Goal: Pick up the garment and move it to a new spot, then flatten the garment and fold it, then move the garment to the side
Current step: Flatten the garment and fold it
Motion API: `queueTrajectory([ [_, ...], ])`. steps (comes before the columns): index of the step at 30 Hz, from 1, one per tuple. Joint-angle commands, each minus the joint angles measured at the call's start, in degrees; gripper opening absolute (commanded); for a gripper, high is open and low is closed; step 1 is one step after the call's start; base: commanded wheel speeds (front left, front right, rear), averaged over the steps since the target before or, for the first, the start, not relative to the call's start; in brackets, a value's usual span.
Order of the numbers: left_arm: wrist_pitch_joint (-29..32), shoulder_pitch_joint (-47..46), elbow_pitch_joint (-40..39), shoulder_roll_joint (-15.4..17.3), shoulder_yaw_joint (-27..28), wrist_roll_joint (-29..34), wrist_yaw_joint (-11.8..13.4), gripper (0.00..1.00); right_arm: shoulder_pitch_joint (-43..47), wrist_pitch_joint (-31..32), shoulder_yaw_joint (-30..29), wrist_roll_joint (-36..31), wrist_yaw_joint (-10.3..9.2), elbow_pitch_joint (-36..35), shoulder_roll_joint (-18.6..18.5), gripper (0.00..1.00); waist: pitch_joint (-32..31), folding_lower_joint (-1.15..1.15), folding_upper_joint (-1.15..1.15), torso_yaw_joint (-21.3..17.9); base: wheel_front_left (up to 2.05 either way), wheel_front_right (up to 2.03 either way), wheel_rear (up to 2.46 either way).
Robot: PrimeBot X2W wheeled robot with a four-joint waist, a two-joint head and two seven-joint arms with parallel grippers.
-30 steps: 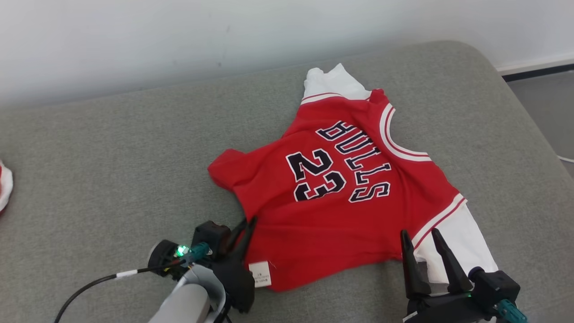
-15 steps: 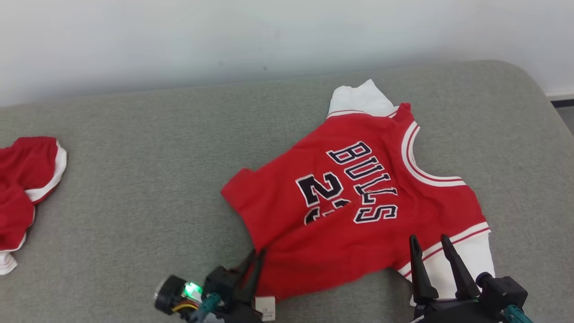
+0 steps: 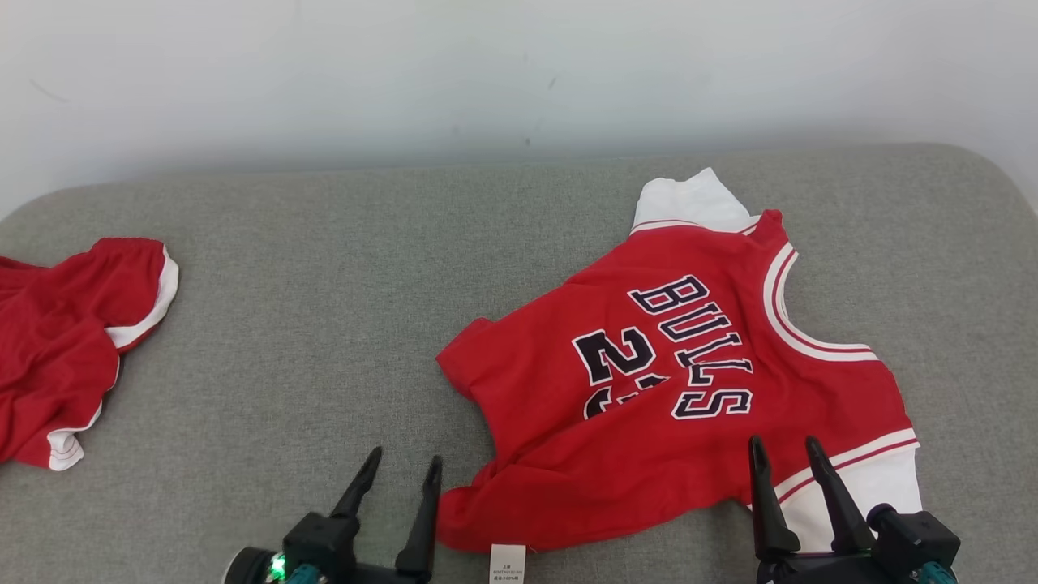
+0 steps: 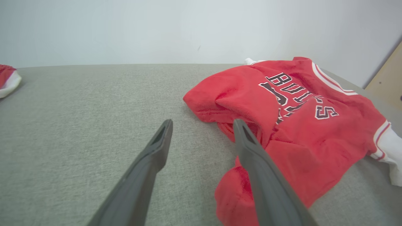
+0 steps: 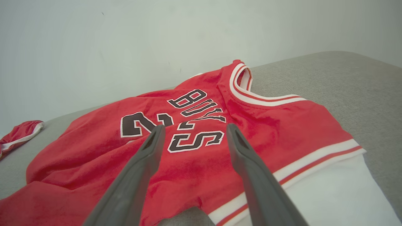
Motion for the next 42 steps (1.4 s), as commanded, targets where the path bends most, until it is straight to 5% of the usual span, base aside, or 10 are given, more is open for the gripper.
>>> queueTrajectory([
  [1,-0.2,1.5,-0.1,0.3,1.2,0.5,-0.1,1.00,0.4,0.0,0.1,-0.2,-0.13,0.1,-0.1,1.00,-0.5,0.01,0.00,0.2,0.00,0.00,0.00],
  [14,-0.2,3.4,7.2,-1.1,-1.3,0.6,-3.6,1.00,1.4,0.0,0.0,0.1,-0.13,0.5,-1.2,1.00,-1.9,0.01,0.00,-0.1,0.00,0.00,0.00],
  [16,-0.2,3.0,8.3,-1.3,-2.0,0.3,-3.9,0.47,1.7,0.0,-0.2,0.1,-0.13,0.4,-1.2,1.00,-2.0,0.01,0.00,0.0,0.00,0.00,0.00],
  [17,-0.2,2.7,8.5,-1.4,-2.1,0.0,-4.0,0.05,1.9,0.0,-0.3,0.1,-0.13,0.4,-1.2,1.00,-2.0,0.01,0.00,0.1,0.00,0.00,0.00],
  [18,-0.2,2.4,8.4,-1.5,-1.9,-0.1,-4.1,0.00,2.0,0.0,-0.5,0.1,-0.13,0.3,-1.2,1.00,-2.0,0.01,0.00,0.2,0.00,0.00,0.00],
  [33,-0.2,8.9,-10.2,-1.8,6.6,4.6,-2.3,0.00,2.4,0.0,-1.8,-0.2,-0.13,-0.8,-0.7,1.00,-1.4,0.01,0.00,3.8,0.00,0.00,0.00],
  [42,-0.2,16.5,-6.0,-2.3,3.7,0.7,-2.7,0.00,2.2,0.0,-2.1,0.1,-0.13,-0.7,-0.8,1.00,-0.6,0.01,0.00,4.5,0.00,0.00,0.00],
])
